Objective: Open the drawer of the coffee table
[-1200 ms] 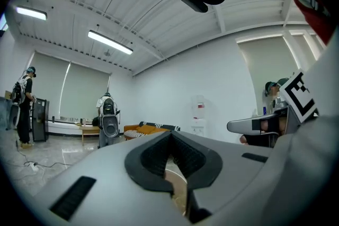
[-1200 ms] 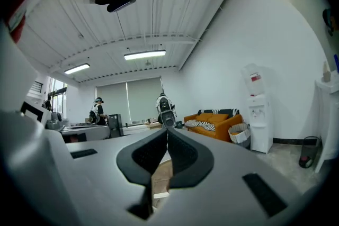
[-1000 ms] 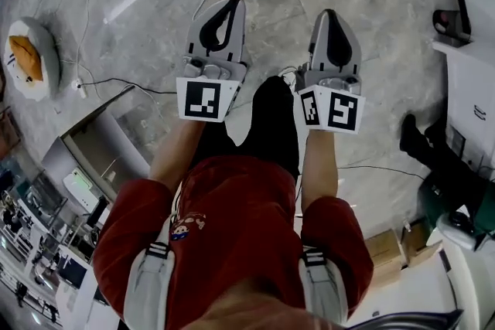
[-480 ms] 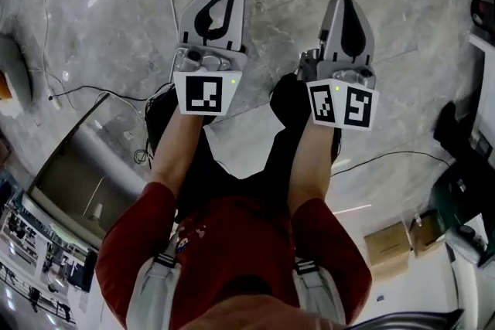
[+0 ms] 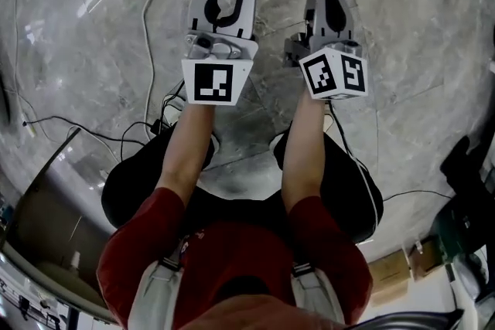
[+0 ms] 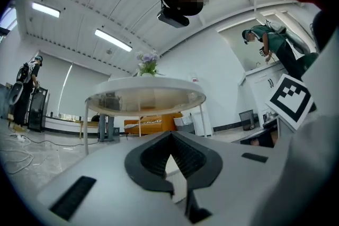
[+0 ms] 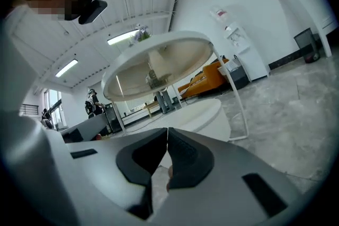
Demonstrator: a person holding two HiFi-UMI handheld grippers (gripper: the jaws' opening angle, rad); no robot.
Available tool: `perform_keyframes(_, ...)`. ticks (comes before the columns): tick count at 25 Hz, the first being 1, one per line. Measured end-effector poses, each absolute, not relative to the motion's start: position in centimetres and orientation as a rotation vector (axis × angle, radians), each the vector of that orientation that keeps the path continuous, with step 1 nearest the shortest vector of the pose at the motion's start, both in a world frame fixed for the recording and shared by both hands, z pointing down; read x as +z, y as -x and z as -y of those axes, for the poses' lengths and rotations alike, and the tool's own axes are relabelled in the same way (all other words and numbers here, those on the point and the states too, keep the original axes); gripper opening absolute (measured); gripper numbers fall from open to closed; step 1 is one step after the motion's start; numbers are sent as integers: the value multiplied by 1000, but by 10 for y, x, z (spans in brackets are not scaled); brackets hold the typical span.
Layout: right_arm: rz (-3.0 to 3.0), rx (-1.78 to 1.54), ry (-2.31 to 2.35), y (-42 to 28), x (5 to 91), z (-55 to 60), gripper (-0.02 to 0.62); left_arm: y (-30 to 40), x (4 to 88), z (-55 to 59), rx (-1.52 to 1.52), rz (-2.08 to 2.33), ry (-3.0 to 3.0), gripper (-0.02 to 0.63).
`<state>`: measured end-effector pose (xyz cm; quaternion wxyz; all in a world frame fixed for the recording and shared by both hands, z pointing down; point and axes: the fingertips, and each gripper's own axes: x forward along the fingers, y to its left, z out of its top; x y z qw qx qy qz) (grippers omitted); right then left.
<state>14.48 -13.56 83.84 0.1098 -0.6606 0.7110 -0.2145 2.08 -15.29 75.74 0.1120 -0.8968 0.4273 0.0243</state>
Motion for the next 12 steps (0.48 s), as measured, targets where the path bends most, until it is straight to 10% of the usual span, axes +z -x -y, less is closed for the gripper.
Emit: perform_keyframes(12, -2194, -667, 2005, -130, 945, 155, 21, -3, 860, 162, -5, -1394, 2639, 12)
